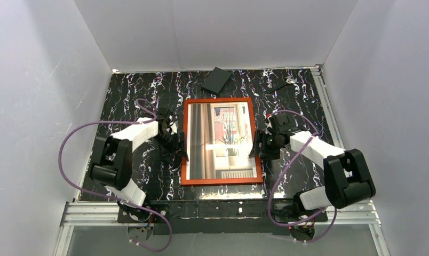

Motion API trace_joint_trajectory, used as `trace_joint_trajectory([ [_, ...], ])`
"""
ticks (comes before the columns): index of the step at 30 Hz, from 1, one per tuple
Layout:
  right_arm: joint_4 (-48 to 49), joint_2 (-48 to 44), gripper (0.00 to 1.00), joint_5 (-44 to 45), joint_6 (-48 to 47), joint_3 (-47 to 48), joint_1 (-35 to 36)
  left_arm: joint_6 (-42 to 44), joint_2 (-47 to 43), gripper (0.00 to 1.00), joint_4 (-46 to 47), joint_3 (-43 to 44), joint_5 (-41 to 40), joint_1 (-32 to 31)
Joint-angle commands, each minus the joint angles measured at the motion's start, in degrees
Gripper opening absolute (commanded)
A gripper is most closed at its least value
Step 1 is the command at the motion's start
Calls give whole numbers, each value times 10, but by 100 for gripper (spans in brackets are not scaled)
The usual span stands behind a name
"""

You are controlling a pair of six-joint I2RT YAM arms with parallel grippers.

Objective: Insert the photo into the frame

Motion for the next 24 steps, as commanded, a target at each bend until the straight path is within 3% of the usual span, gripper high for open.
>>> trace_joint_trajectory([
  [1,-26,-63,77,33,-6,7,-1,4,-99,69,-51,-17,-51,-2],
  [5,-42,-118,86,47,-7,22,-2,17,-200,79,-45,-25,-77,-2],
  [8,-40,-163,94,45,-6,22,-10,29,-278,97,-34,-41,-107,-1],
  [15,-26,-244,98,-26,-10,4,-111,44,-408,98,16,-95,-122,17],
  [24,-14,-240,98,-52,-15,-22,-277,72,-446,98,16,-156,-159,111],
])
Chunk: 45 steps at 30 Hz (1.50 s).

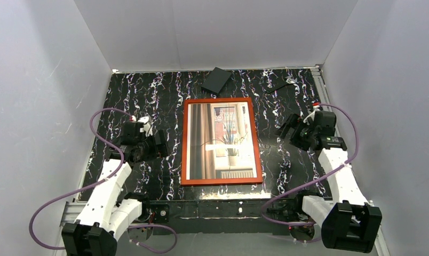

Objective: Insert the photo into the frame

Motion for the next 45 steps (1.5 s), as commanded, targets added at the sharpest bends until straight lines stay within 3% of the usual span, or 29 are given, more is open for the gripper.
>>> trace_joint_trajectory([
  [1,30,-3,98,-1,-6,-26,-63,22,-7,98,-24,-32,-41,56],
  [5,73,-33,98,80,-9,-55,-77,52,-20,98,31,-81,-89,91],
  [9,156,-84,98,151,-24,-111,-77,127,-25,98,119,-128,-143,91],
  [14,272,-149,96,228,-62,-201,-76,149,-21,98,240,-200,-170,91],
  [18,370,-192,96,237,-94,-287,-74,161,5,98,357,-257,-215,91],
  [21,447,-212,97,217,-109,-339,-73,156,43,98,428,-283,-235,91],
  [25,536,-203,98,226,-131,-369,-72,145,126,97,588,-324,-212,91],
  [27,572,-172,98,227,-135,-367,-72,137,175,95,620,-322,-211,91],
  [30,657,-111,98,225,-140,-367,-72,134,284,97,779,-348,-212,85],
  [33,736,-41,98,225,-136,-356,-72,157,366,100,864,-344,-201,77],
  [36,762,28,98,206,-140,-321,-72,135,324,100,732,-307,-227,73],
  [38,779,64,99,203,-143,-302,-72,143,344,100,739,-293,-236,73],
  [41,959,170,98,172,-154,-336,-71,148,337,100,693,-278,-203,74],
  [42,972,194,98,135,-163,-332,-69,153,344,100,685,-270,-203,74],
  [44,841,168,98,140,-175,-286,-65,152,333,100,646,-255,-188,72],
  [45,855,180,98,137,-174,-281,-64,159,337,100,661,-258,-187,73],
])
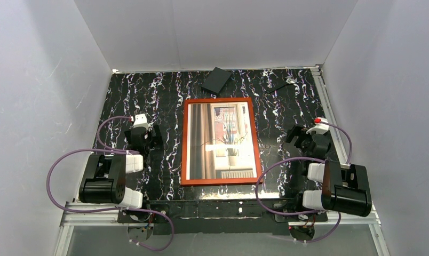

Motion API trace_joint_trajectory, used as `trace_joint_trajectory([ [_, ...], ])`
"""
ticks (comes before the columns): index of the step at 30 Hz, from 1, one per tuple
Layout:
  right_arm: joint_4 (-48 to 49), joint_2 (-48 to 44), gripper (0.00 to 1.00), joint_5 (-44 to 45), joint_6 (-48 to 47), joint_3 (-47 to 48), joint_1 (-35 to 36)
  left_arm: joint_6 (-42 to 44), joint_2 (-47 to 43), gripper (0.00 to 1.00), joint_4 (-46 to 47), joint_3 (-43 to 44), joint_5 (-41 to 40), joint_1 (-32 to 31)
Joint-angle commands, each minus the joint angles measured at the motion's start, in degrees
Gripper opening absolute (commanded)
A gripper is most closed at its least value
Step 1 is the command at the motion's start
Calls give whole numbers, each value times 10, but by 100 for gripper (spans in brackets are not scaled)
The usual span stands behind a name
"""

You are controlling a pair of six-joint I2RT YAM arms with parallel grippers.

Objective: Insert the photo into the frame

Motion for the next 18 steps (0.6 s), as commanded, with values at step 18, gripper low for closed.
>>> trace_joint_trajectory([
  [18,2,9,98,-73,-58,68,18,35,25,100,-150,-3,24,-6],
])
